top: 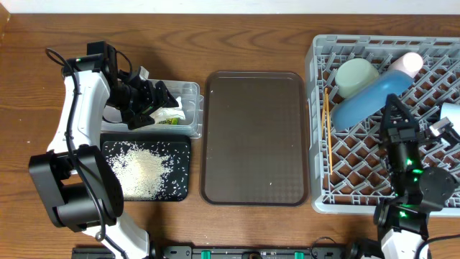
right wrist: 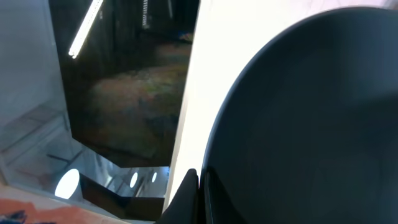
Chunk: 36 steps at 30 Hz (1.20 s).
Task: Sort waste into correct bins and load items into the dishwasher rack
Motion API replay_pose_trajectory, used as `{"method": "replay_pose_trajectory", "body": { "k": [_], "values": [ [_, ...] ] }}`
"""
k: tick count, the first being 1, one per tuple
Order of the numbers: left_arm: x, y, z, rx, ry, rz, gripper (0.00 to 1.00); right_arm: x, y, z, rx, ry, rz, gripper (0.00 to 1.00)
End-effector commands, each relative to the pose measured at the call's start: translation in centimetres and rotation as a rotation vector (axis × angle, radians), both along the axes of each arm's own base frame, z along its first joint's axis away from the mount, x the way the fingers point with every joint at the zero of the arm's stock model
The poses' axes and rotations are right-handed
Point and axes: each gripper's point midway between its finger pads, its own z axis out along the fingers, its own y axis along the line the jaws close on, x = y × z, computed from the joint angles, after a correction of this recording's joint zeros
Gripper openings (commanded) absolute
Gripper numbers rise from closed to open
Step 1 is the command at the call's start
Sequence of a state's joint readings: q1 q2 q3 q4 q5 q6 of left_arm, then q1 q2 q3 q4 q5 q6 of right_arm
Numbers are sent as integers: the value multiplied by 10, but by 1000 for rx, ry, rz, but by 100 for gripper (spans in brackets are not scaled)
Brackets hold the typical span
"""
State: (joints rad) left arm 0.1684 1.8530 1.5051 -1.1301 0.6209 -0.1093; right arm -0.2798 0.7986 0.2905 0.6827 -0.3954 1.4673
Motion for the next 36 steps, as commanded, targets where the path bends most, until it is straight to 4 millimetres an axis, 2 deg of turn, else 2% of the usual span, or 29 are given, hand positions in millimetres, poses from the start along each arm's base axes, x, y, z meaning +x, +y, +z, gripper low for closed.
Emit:
{"method": "replay_pose_trajectory", "body": {
  "k": [1, 16, 22, 27, 36],
  "values": [
    [2, 3, 8, 15, -13, 13, 89, -1, 0, -7, 17, 10, 1, 1],
    [2, 3, 8, 15, -13, 13, 89, -5, 22, -11, -7, 22, 128, 1],
    [2, 3, 8, 15, -13, 13, 89, -6, 20, -12, 5, 25, 128, 10],
    [2, 3, 8, 15, -13, 13, 90, -5, 17, -13, 13, 32, 119, 24],
    [2, 3, 8, 15, -13, 13, 90, -5, 4, -20, 25, 61, 79, 28]
  ]
}}
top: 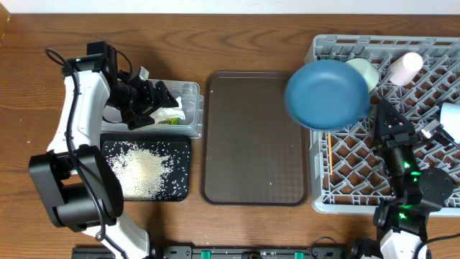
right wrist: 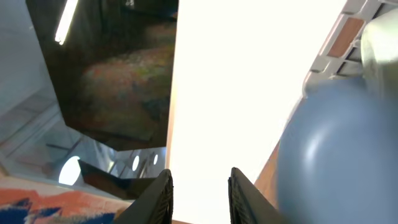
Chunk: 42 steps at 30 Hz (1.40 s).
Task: Sort waste into correct bins and load items into the dishwasher rack
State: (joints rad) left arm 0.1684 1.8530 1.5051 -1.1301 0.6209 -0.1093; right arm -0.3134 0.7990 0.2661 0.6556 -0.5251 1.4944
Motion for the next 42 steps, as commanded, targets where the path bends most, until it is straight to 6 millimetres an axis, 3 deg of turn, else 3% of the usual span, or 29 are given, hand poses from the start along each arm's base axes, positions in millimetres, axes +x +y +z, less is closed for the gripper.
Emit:
{"method": "replay_pose_trajectory", "body": {
  "k": [1, 9, 19, 27, 33, 37, 40, 42],
  "values": [
    [2, 3, 8, 15, -13, 13, 89, -1, -8, -1, 0, 2, -21, 27],
    [2, 3, 8, 15, -13, 13, 89, -3, -10, 1, -9, -9, -14, 32],
    [2, 3, 8, 15, -13, 13, 90, -15, 30, 14, -410, -164, 174, 52],
    [2, 3, 8, 15, -13, 13, 89, -7, 61, 16, -629, -160, 277, 53],
    [2, 3, 8, 15, -13, 13, 89, 11, 92, 12, -812, -13, 339, 54],
    [2, 3, 8, 15, -13, 13, 90, 22, 127, 5, -1000, 66, 395, 55],
    [2, 3, 8, 15, -13, 13, 89, 32, 157, -5, -1161, 96, 424, 59],
    [2, 3, 8, 15, -13, 13, 90, 40, 173, -16, -1257, 119, 424, 69]
  ]
}}
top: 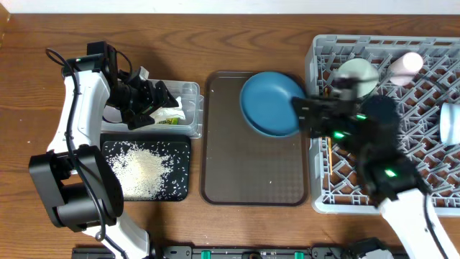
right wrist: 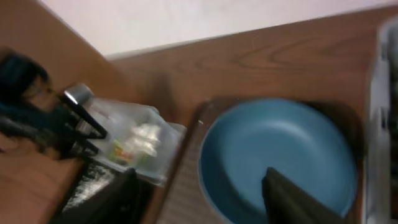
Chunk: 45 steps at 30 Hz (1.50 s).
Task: Sort waste into correct bins and load items into the dishwasher rack
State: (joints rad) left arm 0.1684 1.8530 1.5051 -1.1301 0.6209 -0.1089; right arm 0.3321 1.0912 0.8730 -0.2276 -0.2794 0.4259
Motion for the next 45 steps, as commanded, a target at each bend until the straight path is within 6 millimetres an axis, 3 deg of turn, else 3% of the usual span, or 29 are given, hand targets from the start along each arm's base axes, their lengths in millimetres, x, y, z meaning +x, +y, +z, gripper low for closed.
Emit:
{"method": "replay_pose_trajectory", "body": {
  "k": [1, 6, 12, 18, 27, 32, 38, 41, 42, 45],
  "values": [
    [2, 3, 8, 15, -13, 14, 89, 23, 7, -16, -283, -81, -59, 73],
    [2, 3, 8, 15, -13, 14, 90, 37, 49, -60, -407, -68, 35, 86],
    [2, 3, 8, 15, -13, 14, 89, 42, 72, -124, -458, 34, 110, 87],
    [2, 3, 8, 15, -13, 14, 90, 26, 107, -170, -447, 95, 306, 82],
    [2, 3, 8, 15, -13, 14, 89, 1, 126, -204, -505, 149, 403, 82],
    [2, 3, 8, 15, -13, 14, 89, -6, 115, -219, -565, 199, 396, 78],
    [2, 3, 8, 15, -13, 14, 89, -9, 105, -226, -611, 233, 377, 43],
    [2, 3, 8, 15, -13, 14, 89, -9, 106, -225, -605, 227, 378, 20],
    [2, 3, 8, 15, -13, 14, 90, -8, 107, -224, -603, 223, 377, 5],
    [2, 3, 8, 15, -13, 14, 89, -4, 110, -214, -586, 192, 370, 1]
  ]
}}
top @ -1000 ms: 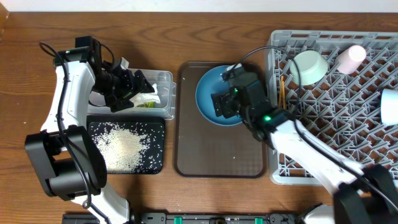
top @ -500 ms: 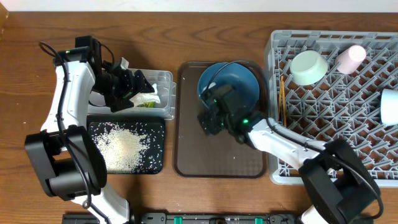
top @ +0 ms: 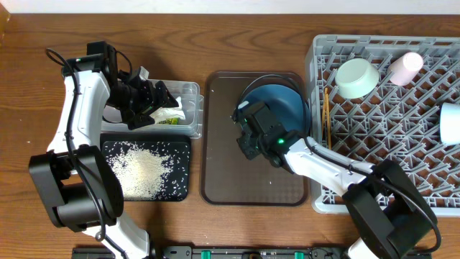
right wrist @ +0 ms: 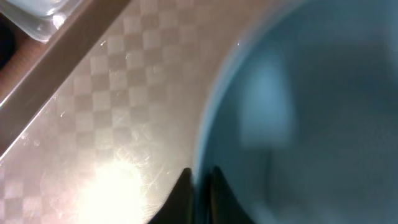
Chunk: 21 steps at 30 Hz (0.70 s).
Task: Sort waste into correct bins and load items into the dishwasher rack
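A blue plate lies on the brown tray, at its far right corner. My right gripper reaches across from the rack side and is shut on the plate's left rim. The right wrist view shows the two fingertips pinched on that rim, with the plate to the right and the tray to the left. My left gripper hangs open over the clear bin, just above a crumpled white wrapper lying inside.
The grey dishwasher rack on the right holds a pale green bowl, a pink cup, a white cup and chopsticks. A black bin with spilled rice sits in front of the clear bin.
My right gripper was open above the plate on the tray. Now it is down at the plate's left rim and shut on it. The left arm has not moved.
First my right gripper was at the blue plate inside the rack. Then it stood open with the plate blurred over the rack's left edge. After that the plate lay on the tray under the open gripper. Now the gripper pinches its rim.
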Motion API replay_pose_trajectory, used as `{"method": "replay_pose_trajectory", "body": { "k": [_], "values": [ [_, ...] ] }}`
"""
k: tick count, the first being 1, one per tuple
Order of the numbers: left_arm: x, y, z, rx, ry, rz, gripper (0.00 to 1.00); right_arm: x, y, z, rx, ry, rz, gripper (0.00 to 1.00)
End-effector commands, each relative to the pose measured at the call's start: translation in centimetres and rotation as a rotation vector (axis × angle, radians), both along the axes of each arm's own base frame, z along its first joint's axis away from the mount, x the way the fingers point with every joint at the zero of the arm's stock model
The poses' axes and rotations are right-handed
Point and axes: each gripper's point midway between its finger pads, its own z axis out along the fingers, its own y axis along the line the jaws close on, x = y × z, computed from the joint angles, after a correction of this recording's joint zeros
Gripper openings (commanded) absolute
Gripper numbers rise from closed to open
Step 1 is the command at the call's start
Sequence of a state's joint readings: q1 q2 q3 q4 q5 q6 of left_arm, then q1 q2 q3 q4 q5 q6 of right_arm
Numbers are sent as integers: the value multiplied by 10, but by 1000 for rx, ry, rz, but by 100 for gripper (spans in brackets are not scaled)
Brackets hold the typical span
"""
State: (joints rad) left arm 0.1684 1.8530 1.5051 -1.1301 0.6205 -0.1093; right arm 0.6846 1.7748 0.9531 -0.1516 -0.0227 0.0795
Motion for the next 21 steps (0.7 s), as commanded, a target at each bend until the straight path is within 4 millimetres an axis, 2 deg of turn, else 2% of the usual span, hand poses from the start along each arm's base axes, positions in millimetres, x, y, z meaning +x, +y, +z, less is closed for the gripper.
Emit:
{"method": "replay_pose_trajectory", "body": {
  "k": [1, 4, 6, 11, 14, 16, 19, 21],
  "values": [
    [2, 3, 8, 14, -13, 13, 89, 4, 5, 14, 33, -19, -2, 1],
    [2, 3, 8, 14, -13, 13, 90, 9, 9, 49, 97, -77, -18, 1],
    [2, 3, 8, 14, -13, 13, 90, 10, 10, 83, 154, -136, -25, 1],
    [2, 3, 8, 14, -13, 13, 89, 0, -6, 189, 394, -250, -139, 1],
    [2, 3, 8, 14, -13, 13, 89, -11, -36, 254, 594, -289, -275, 1],
    [2, 3, 8, 14, -13, 13, 89, -18, -62, 287, 687, -329, -344, 1],
    [2, 3, 8, 14, -13, 13, 89, -30, -103, 318, 787, -367, -458, 1],
    [2, 3, 8, 14, -13, 13, 89, -39, -128, 328, 822, -388, -523, 1]
  ]
}}
